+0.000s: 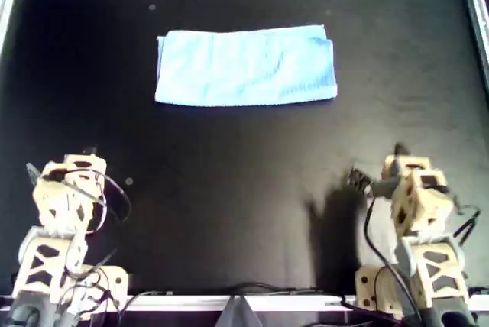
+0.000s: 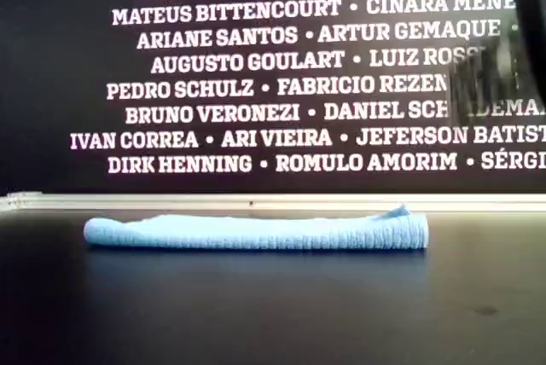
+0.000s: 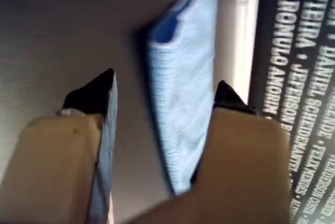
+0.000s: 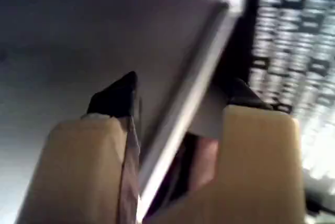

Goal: Fold a cloth

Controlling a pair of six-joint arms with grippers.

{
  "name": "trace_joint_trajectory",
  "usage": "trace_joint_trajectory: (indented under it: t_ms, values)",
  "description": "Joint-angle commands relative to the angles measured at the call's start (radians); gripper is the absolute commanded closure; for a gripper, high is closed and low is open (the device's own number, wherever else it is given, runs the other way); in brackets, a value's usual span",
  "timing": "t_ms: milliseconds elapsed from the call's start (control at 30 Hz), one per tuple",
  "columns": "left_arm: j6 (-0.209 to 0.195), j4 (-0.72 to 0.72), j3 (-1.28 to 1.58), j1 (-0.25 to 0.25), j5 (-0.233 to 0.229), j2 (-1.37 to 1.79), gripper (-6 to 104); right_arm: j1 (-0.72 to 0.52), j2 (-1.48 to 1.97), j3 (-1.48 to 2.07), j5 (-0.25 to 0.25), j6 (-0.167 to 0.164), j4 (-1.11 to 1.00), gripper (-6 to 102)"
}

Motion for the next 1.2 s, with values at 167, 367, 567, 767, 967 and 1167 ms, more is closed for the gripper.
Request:
trace_joint_trajectory:
  t_ms: [167, 367, 567, 767, 967, 1167]
  values:
    - [0.003, -0.026, 0.054, 0.006, 0.006, 0.066, 32, 0.012, 0.017, 0.012, -0.012, -0.012, -0.048, 28]
    - [0.002, -0.026, 0.018, 0.005, 0.008, 0.038, 32, 0.014, -0.146, -0.166, -0.043, -0.015, -0.044, 28]
    - [-0.003, -0.025, -0.193, 0.005, 0.008, -0.324, 30, 0.012, -0.787, -0.523, -0.091, -0.014, -0.046, 28]
    - [-0.003, -0.028, -0.54, -0.034, 0.008, -0.808, 0, 0.015, -1.256, -0.867, -0.104, -0.012, -0.048, 19]
    - [-0.002, -0.035, -0.808, -0.152, 0.006, -1.141, 1, 0.063, -1.465, -1.074, -0.103, 0.0, -0.048, 10]
    - [-0.002, -0.037, -0.999, -0.164, 0.005, -1.364, 0, 0.114, -1.543, -1.175, -0.101, -0.003, -0.048, 10]
